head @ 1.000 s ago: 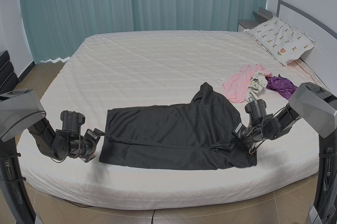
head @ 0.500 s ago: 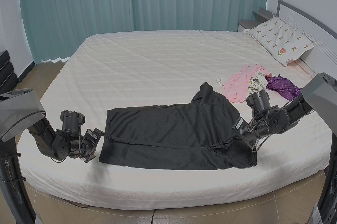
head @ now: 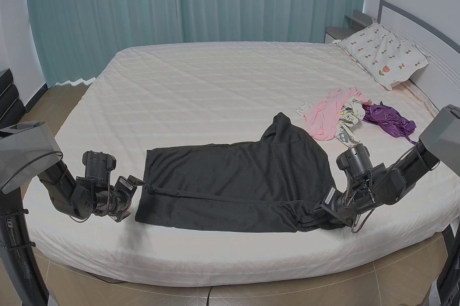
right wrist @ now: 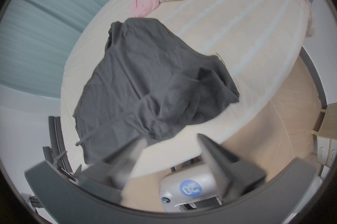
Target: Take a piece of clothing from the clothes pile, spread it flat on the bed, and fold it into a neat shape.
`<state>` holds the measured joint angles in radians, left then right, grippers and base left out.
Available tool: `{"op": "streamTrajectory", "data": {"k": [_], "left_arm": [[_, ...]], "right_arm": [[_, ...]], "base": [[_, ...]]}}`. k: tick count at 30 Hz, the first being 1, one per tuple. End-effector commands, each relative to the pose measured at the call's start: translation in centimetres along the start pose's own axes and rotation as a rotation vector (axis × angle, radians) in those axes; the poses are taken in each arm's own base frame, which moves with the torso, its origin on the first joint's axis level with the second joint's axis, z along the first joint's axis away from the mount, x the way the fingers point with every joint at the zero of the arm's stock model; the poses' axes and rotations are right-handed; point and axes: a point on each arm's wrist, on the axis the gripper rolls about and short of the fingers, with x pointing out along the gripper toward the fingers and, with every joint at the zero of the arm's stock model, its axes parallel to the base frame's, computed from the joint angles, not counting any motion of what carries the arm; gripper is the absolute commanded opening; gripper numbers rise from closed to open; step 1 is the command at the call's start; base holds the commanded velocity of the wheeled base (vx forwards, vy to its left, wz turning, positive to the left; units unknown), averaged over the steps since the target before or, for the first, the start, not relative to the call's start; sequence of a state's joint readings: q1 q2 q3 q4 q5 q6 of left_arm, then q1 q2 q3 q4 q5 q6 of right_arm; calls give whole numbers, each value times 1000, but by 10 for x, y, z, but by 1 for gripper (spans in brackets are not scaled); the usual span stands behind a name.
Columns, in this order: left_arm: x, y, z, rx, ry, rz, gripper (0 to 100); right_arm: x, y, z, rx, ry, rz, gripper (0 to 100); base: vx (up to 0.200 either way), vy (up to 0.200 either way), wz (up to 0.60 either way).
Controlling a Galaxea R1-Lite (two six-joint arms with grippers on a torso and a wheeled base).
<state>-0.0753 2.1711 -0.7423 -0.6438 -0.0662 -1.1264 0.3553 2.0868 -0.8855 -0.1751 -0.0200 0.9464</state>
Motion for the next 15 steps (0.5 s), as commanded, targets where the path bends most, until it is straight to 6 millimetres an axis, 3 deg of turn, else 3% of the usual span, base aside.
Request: {"op": "streamTrajectory", "data": {"k": [1, 7, 10, 15], "left_arm": [[0, 0, 0, -1, 0, 1, 100], [0, 0, 0, -1, 0, 1, 100], [0, 0, 0, -1, 0, 1, 100], [0, 0, 0, -1, 0, 1, 100]], "right_arm": [[-7, -12, -18, -28, 26, -43, 100], [-9, -17, -16, -28, 20, -48, 100], [-6, -12, -1, -11, -22, -13, 100], [15, -15, 16, 26, -40, -30, 100]], "base": [[0, 0, 0], [0, 0, 0], [0, 0, 0], [0, 0, 0]]}}
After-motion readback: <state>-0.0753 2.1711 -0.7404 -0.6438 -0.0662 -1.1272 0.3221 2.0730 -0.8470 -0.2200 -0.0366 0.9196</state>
